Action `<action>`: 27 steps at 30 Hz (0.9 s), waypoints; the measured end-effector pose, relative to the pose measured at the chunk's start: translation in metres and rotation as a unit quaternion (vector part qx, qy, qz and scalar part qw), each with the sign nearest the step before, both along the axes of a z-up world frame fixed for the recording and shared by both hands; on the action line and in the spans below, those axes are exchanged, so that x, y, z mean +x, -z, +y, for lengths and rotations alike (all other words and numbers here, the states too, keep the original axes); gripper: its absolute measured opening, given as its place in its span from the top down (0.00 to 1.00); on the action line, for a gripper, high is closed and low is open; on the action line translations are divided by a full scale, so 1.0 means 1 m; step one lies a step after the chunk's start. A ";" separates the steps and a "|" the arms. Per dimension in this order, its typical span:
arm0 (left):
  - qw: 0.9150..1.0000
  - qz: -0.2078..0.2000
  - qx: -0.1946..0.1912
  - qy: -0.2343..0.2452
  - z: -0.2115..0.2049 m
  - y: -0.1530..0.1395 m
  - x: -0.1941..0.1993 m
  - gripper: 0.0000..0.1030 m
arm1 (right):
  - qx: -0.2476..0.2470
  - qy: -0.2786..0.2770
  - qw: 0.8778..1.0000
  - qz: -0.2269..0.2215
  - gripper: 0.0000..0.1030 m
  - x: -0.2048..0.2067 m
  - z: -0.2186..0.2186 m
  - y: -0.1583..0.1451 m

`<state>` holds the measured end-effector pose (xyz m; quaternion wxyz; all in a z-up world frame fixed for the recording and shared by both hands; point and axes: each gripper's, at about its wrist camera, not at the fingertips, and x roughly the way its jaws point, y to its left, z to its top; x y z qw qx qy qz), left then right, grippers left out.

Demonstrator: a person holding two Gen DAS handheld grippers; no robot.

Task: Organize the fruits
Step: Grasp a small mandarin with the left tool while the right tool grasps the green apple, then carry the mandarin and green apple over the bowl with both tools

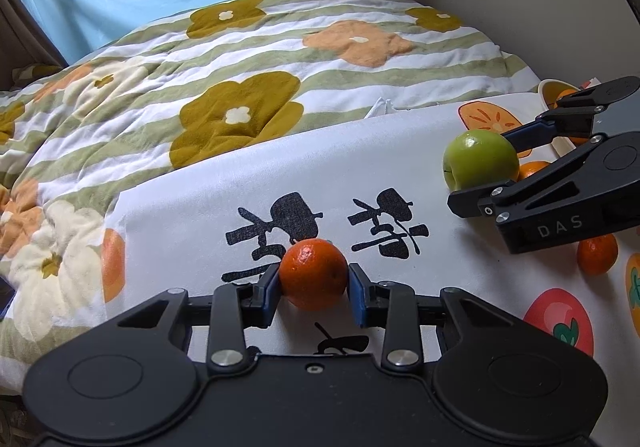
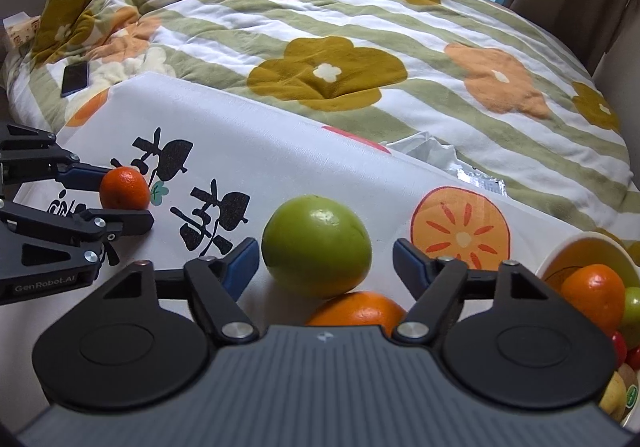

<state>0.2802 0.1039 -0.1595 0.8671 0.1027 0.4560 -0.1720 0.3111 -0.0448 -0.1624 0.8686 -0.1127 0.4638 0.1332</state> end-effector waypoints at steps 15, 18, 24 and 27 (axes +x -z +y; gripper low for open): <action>0.999 0.000 -0.004 -0.037 0.013 -0.011 -0.015 0.63 | 0.005 -0.026 1.000 -0.014 0.30 -0.006 0.009 -0.004; 0.999 -0.006 -0.006 -0.042 0.013 -0.018 -0.019 0.63 | 0.014 -0.026 0.999 -0.020 0.30 -0.012 0.011 -0.010; 0.998 -0.025 -0.007 -0.050 0.009 -0.036 -0.031 0.63 | 0.038 -0.023 0.998 -0.035 0.30 -0.029 0.010 -0.028; 0.998 -0.036 -0.006 -0.058 0.004 -0.047 -0.042 0.63 | 0.050 -0.023 0.998 -0.041 0.30 -0.041 0.006 -0.039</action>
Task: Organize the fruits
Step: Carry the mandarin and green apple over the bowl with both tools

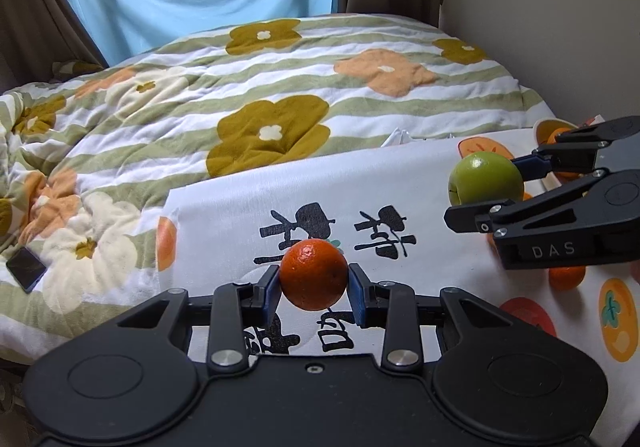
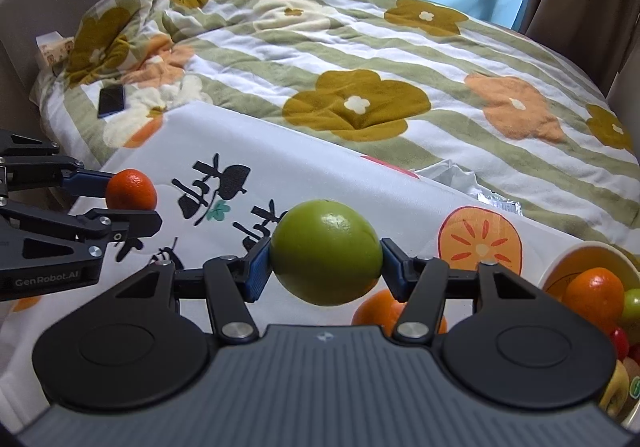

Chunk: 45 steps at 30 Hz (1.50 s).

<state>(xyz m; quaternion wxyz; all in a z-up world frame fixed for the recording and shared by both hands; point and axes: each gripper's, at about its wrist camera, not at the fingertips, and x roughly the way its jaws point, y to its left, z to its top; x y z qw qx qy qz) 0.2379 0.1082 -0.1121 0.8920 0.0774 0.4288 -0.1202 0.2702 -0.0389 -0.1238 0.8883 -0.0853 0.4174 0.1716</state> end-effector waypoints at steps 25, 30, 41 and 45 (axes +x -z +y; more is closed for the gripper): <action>0.996 -0.079 -0.006 -0.030 -0.144 -0.076 -0.099 0.63 | 0.041 0.003 0.997 -0.060 0.30 -0.114 -0.151 -0.068; 0.996 -0.088 -0.008 -0.026 -0.181 -0.082 -0.106 0.63 | 0.043 0.014 0.997 -0.066 0.30 -0.125 -0.196 -0.072; 0.996 -0.088 -0.020 0.003 -0.250 -0.076 -0.076 0.63 | 0.041 0.060 0.994 -0.077 0.30 -0.115 -0.277 -0.077; 0.997 -0.077 -0.014 0.015 -0.263 -0.064 -0.053 0.63 | 0.048 0.078 0.993 -0.072 0.30 -0.102 -0.293 -0.071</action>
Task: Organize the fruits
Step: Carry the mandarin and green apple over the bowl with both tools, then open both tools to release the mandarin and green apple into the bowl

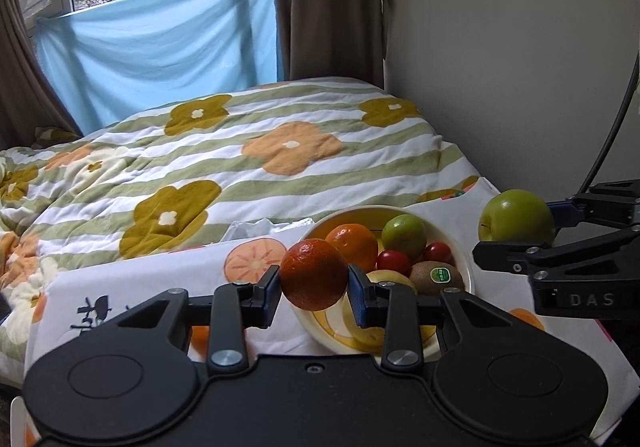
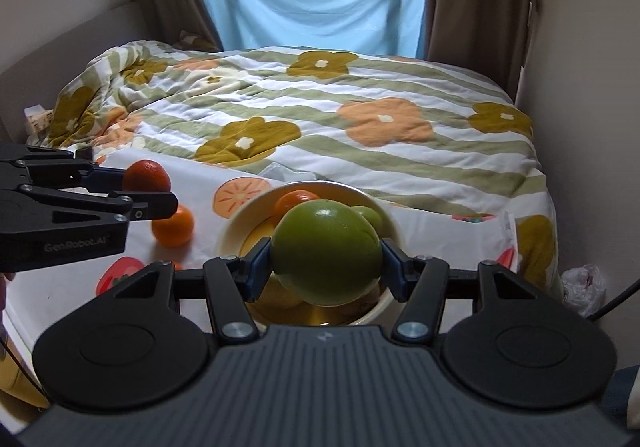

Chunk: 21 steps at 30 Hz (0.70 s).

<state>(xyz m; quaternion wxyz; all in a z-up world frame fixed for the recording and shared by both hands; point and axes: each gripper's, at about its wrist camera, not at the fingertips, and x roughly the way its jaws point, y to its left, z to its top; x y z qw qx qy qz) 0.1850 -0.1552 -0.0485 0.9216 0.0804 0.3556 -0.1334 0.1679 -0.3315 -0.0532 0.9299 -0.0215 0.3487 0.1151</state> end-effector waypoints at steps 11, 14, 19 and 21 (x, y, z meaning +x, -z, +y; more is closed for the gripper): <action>0.997 0.066 0.003 0.033 -0.010 0.053 0.064 0.62 | 0.025 0.046 0.998 0.026 0.30 0.032 -0.010 0.029; 0.996 0.081 0.000 0.037 -0.010 0.062 0.075 0.62 | 0.033 0.059 0.997 0.032 0.30 0.038 -0.010 0.036; 0.995 0.092 -0.008 0.042 -0.011 0.068 0.084 0.34 | 0.042 0.073 0.996 0.039 0.30 0.044 -0.011 0.041; 0.996 0.079 -0.008 0.038 -0.010 0.064 0.083 0.15 | 0.041 0.077 0.995 0.040 0.30 0.045 -0.011 0.042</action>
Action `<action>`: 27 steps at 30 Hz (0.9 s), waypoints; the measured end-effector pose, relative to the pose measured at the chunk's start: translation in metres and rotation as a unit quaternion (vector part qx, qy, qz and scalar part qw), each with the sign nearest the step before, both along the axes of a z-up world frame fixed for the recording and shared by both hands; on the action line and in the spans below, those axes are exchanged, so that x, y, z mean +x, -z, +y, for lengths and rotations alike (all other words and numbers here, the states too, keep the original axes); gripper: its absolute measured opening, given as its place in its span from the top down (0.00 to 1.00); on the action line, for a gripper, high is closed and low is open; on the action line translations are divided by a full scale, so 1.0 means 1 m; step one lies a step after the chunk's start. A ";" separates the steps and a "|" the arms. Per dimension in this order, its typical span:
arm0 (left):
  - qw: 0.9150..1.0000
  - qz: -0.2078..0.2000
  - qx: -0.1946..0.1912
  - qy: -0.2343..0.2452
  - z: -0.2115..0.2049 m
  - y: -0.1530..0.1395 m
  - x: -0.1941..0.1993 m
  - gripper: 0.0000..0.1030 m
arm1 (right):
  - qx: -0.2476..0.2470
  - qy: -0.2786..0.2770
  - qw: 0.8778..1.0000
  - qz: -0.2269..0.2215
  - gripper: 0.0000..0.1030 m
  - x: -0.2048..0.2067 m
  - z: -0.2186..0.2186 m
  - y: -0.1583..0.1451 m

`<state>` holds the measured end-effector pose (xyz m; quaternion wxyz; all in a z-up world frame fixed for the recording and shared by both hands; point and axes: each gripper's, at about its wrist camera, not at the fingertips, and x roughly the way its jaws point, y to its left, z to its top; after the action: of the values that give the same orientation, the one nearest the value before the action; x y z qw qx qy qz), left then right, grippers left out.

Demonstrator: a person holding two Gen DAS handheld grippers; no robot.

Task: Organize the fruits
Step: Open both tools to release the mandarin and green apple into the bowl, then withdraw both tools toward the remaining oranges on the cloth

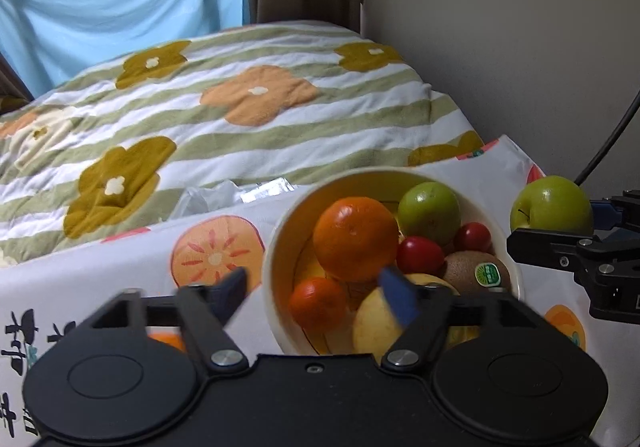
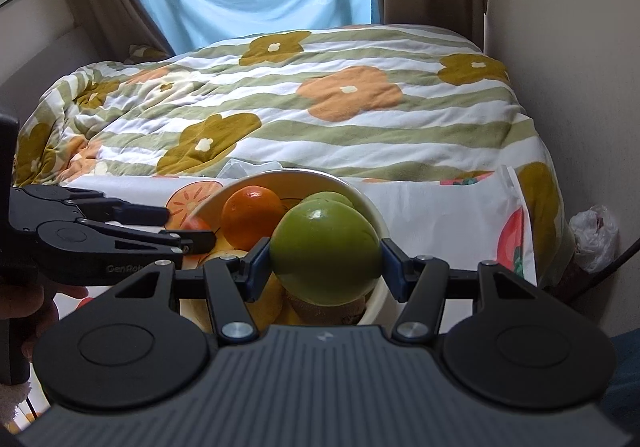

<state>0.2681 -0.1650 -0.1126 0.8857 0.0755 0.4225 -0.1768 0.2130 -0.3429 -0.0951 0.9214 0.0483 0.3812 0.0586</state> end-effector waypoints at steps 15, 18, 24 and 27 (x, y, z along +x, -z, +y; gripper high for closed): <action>0.999 -0.010 0.006 -0.039 0.027 -0.016 -0.030 0.13 | 0.000 -0.022 1.000 0.009 0.30 0.025 0.010 0.008; 0.999 -0.012 0.010 -0.048 0.032 -0.018 -0.038 0.13 | 0.002 -0.036 0.999 0.010 0.30 0.033 0.019 0.014; 0.997 -0.018 0.013 -0.067 0.042 -0.022 -0.052 0.13 | -0.013 -0.056 0.998 0.005 0.30 0.041 0.031 0.025; 0.997 -0.017 0.013 -0.073 0.043 -0.021 -0.056 0.13 | -0.006 -0.060 0.998 0.011 0.30 0.043 0.029 0.027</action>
<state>0.2122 -0.1215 -0.0914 0.9024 0.0589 0.4138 -0.1044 0.2561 -0.3143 -0.1220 0.9122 0.0210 0.3939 0.1108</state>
